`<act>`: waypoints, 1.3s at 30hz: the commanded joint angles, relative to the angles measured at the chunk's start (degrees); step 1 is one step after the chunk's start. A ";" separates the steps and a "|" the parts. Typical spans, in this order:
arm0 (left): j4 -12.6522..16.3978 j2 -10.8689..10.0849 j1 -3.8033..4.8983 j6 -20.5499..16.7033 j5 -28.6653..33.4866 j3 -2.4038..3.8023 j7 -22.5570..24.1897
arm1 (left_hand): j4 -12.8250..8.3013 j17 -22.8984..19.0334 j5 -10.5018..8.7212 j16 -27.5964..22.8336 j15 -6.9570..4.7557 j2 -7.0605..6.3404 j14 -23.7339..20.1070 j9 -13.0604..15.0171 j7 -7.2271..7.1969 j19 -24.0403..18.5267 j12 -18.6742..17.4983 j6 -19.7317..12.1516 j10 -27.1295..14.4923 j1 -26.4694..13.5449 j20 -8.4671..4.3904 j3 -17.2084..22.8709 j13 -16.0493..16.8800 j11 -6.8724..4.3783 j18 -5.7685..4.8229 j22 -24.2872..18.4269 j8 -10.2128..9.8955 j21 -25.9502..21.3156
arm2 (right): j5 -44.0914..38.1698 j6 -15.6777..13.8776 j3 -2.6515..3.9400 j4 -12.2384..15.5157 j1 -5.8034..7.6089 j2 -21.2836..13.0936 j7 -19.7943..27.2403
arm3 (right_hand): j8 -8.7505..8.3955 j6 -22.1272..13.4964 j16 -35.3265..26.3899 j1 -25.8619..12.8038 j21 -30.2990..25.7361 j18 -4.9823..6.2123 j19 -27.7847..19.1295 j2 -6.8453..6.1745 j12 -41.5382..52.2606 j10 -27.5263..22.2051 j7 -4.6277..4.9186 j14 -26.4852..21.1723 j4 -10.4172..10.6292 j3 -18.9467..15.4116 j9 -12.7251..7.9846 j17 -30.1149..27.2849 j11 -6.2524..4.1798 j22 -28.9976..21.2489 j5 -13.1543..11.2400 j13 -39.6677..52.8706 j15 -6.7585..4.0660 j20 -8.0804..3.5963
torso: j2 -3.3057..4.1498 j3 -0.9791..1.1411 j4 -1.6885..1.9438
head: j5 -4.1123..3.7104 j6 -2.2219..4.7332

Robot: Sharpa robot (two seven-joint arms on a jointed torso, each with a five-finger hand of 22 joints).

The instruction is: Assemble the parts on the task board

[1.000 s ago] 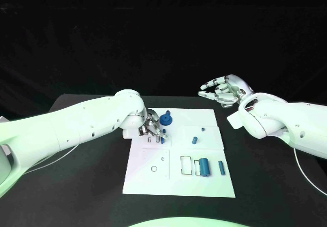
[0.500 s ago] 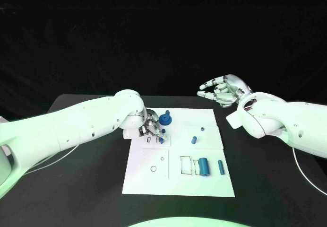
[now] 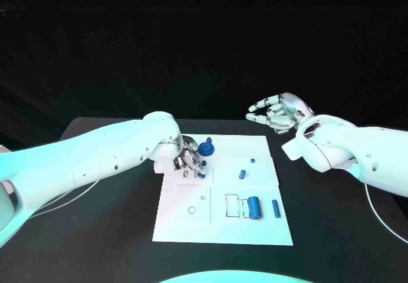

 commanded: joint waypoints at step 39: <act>10.45 -7.27 -1.79 -17.26 -10.05 0.02 3.76 | -15.16 15.10 21.13 0.43 -2.45 -5.18 5.96 10.69 -2.59 2.89 -0.79 4.86 5.40 -12.45 -2.26 16.25 0.60 -2.44 -1.62 5.21 3.76 1.96 | -0.48 0.99 -0.15 -0.64 -0.37 -0.83 0.66 | 0.56 -0.82 -0.56 -0.69 -0.65 1.13 0.52 1.31 -0.15 -0.34 -0.03 2.82 0.04 0.30 0.11 2.80 -0.01 7.32 -0.27 6.63 -0.54 -0.35 | -0.08 -0.08 0.10 | 0.24 -0.10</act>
